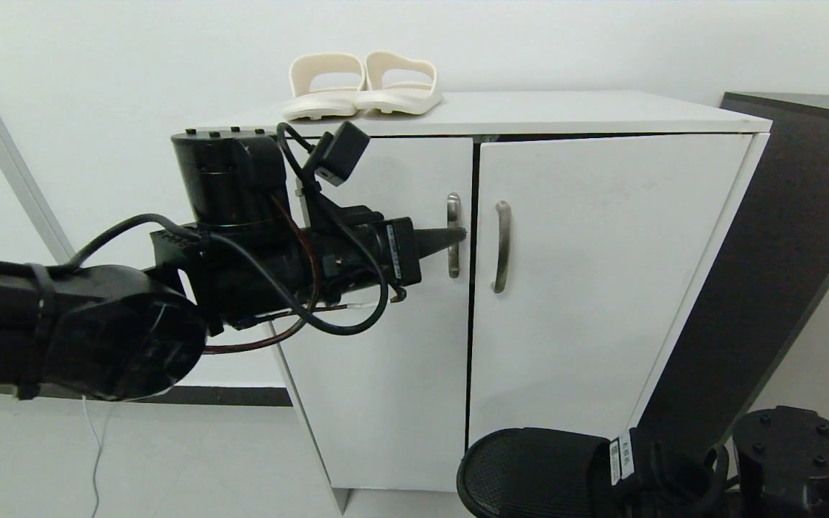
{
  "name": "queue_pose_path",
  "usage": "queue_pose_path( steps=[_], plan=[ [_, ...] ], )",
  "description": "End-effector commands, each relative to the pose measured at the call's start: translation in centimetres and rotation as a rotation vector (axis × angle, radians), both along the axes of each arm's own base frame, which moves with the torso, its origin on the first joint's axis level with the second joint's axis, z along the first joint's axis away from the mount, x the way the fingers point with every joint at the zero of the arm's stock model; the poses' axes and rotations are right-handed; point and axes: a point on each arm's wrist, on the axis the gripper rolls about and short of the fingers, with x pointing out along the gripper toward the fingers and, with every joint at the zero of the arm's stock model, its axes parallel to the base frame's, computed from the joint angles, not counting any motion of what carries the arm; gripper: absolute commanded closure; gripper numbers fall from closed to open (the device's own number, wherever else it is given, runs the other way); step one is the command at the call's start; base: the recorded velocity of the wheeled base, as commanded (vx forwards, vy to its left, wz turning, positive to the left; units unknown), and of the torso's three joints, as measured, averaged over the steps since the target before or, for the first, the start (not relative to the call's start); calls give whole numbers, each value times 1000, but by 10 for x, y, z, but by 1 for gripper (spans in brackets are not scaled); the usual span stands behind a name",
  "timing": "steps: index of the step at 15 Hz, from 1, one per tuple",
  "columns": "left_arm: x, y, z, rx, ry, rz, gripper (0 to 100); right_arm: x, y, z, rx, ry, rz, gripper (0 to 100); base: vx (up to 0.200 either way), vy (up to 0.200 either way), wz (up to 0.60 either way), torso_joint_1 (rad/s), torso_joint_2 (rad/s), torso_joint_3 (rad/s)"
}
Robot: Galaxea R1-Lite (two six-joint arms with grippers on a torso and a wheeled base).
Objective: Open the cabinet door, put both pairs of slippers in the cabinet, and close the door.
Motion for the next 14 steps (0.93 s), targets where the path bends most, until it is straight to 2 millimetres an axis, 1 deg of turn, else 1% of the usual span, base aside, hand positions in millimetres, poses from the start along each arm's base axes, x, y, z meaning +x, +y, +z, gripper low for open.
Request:
queue_pose_path(
  steps=[1, 3, 6, 9, 14],
  plan=[
    [14, -6, -8, 9, 15, 7, 100, 0, 0, 0, -1, 1, 2, 100, 0, 0, 0, 0, 0, 0],
    [18, -8, -4, 0, 3, 9, 100, 0, 1, 0, 0, -2, 2, 100, 0, 0, 0, 0, 0, 0],
    [23, -11, -3, -1, 0, 10, 100, 0, 1, 0, -2, -1, 1, 100, 0, 0, 0, 0, 0, 0],
    [35, -17, -5, -3, -4, 69, 100, 1, 1, -1, -4, 1, 0, 100, 0, 0, 0, 0, 0, 0],
    [43, -23, -5, 0, -1, 80, 100, 0, 3, -2, -9, 4, 4, 100, 0, 0, 0, 0, 0, 0]
  ],
)
